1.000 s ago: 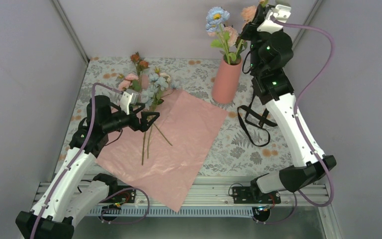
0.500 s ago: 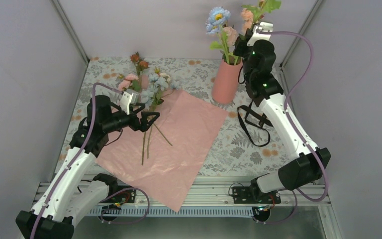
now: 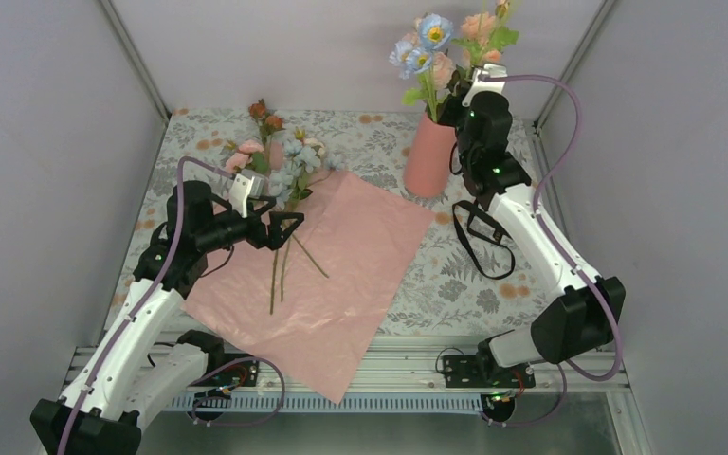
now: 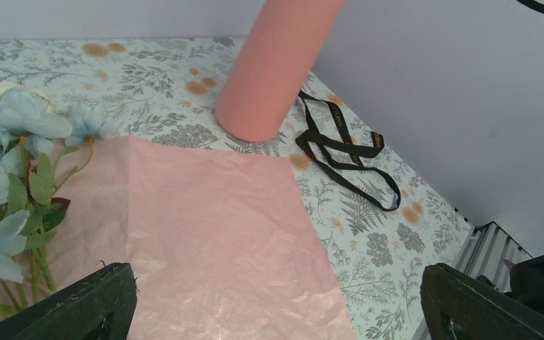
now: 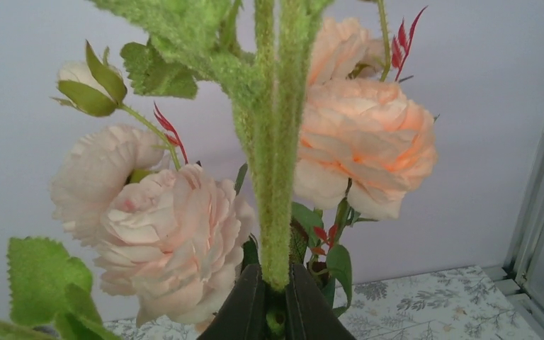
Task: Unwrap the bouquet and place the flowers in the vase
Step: Insert the fake flower into the vase.
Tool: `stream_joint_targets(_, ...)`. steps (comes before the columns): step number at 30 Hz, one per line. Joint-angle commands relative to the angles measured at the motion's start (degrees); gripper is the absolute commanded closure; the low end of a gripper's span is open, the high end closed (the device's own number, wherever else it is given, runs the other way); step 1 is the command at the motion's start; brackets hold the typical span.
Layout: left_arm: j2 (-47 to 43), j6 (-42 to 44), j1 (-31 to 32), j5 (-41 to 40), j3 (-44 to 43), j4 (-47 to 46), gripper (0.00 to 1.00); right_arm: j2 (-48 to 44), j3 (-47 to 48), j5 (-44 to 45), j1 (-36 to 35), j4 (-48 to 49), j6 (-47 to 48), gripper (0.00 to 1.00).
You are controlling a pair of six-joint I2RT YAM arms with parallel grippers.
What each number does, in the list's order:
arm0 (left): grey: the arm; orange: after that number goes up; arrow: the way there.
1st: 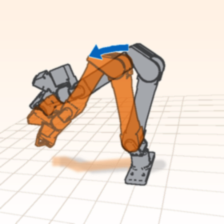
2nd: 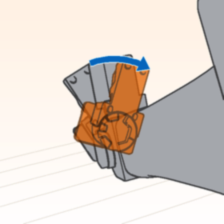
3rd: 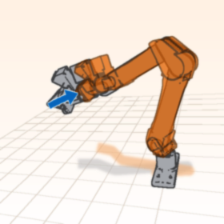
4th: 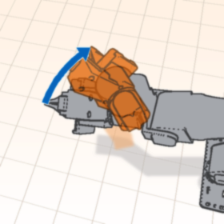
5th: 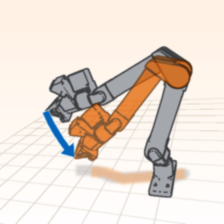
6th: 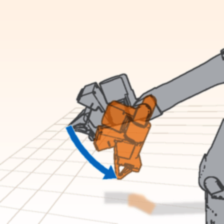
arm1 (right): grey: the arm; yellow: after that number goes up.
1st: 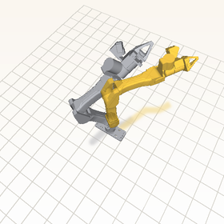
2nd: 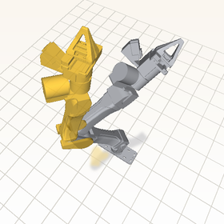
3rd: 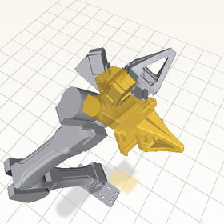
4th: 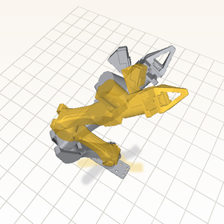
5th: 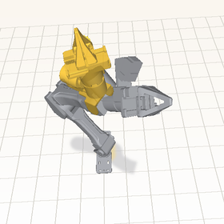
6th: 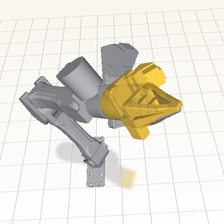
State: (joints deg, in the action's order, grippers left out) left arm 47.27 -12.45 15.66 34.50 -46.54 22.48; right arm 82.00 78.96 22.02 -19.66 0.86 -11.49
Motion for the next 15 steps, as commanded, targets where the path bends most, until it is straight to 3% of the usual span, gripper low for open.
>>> stream_joint_targets(1,0.3,0.6,0.1,-1.1,0.5,0.2,0.0,-1.3,-2.3,-1.0,0.3,0.1,-2.0,0.96)
stream_joint_targets(11,1.0,0.4,0.2,-2.3,0.1,0.3,0.0,-1.5,-4.5,-1.6,0.3,-0.3,-2.9,0.96)
stream_joint_targets(15,2.5,-1.0,0.2,-7.4,-0.6,2.1,0.0,-1.6,-3.8,-2.2,0.3,-2.5,-3.4,0.92)
